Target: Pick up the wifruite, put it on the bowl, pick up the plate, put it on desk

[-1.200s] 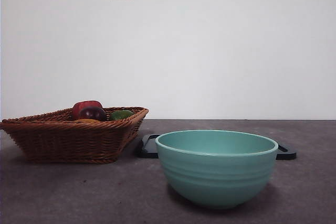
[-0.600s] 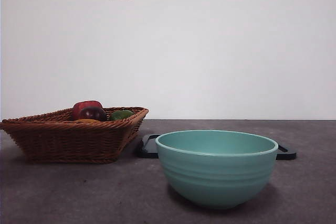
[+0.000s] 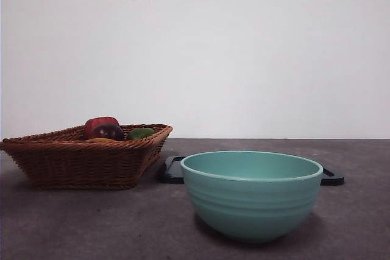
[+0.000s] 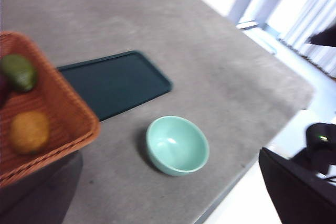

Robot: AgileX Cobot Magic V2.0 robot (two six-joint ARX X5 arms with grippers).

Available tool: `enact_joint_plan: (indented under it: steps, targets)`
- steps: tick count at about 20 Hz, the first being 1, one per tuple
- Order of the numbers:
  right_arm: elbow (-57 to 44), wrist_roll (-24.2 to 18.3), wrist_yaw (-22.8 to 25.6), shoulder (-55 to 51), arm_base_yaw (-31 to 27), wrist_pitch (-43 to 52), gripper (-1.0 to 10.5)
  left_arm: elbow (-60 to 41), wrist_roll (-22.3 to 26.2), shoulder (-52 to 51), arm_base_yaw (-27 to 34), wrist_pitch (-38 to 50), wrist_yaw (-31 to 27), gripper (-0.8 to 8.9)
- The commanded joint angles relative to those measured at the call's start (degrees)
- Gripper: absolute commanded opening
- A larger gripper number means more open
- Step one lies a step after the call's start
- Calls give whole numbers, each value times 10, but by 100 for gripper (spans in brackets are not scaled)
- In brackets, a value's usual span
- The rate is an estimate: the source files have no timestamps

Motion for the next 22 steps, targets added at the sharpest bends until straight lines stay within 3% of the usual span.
enact_joint_plan:
  steps: [1, 4, 10, 22]
  targets:
    - [11, -6, 1, 3, 3, 15, 589, 11, -12, 27, -2, 3, -26, 653]
    - [11, -6, 1, 3, 3, 32, 589, 11, -12, 76, -2, 3, -68, 653]
    - [11, -6, 1, 3, 3, 35, 589, 28, -32, 228, -5, 3, -84, 647]
    - [11, -6, 1, 3, 3, 35, 589, 197, -9, 546, -96, -5, -294, 647]
